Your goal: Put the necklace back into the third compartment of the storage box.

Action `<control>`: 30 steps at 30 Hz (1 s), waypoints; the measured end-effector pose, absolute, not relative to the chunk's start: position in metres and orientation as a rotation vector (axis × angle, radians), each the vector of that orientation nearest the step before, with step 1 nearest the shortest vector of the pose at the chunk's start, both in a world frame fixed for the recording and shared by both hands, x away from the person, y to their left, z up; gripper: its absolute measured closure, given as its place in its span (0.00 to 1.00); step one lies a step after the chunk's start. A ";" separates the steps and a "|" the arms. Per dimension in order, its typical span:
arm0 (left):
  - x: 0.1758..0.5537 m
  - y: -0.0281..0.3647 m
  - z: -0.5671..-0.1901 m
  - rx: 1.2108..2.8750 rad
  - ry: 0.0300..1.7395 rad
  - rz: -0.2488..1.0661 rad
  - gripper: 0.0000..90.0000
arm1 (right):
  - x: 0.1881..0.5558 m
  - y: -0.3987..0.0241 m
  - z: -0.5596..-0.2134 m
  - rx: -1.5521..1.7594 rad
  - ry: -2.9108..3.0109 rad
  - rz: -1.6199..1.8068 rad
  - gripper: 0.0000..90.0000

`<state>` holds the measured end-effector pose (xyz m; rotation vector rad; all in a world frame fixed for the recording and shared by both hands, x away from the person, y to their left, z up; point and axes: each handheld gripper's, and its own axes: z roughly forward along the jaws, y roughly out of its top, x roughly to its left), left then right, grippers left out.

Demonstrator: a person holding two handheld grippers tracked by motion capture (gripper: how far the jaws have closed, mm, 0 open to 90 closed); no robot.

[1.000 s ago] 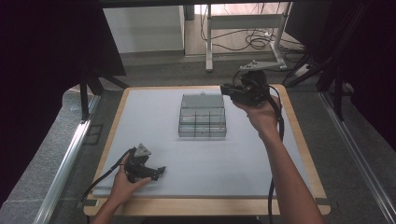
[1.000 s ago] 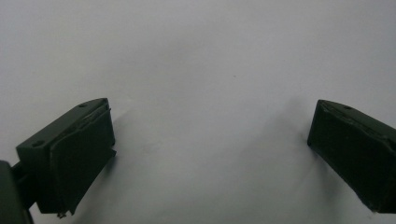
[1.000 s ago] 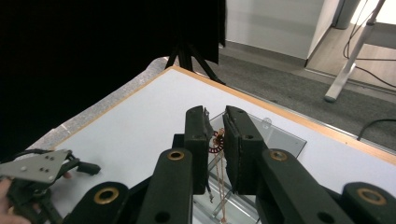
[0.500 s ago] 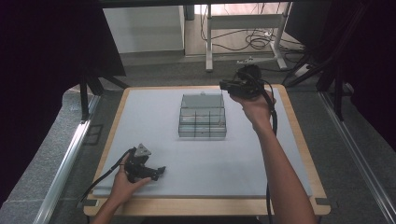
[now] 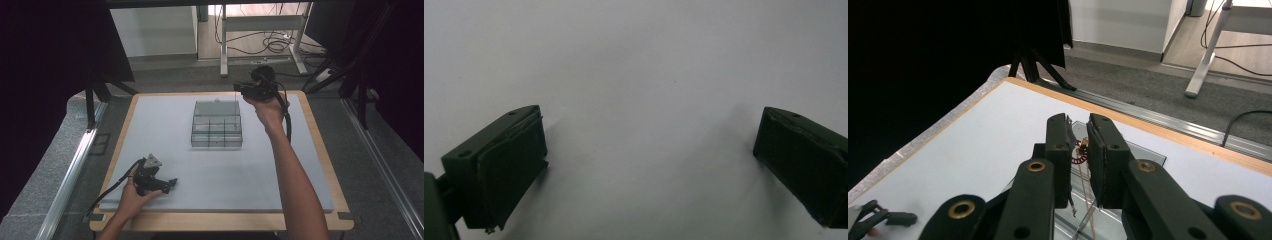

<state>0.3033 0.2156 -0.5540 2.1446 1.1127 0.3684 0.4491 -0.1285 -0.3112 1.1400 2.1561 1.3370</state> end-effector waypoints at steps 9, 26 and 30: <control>0.304 0.216 -0.554 2.141 1.111 0.371 0.00 | 0.465 -0.126 -0.324 1.190 2.142 1.344 0.87; 0.304 0.216 -0.554 2.142 1.111 0.374 0.00 | 0.484 -0.123 -0.368 1.272 2.175 1.290 0.87; 0.304 0.216 -0.554 2.142 1.112 0.374 0.00 | 0.486 -0.123 -0.380 1.289 2.187 1.284 0.87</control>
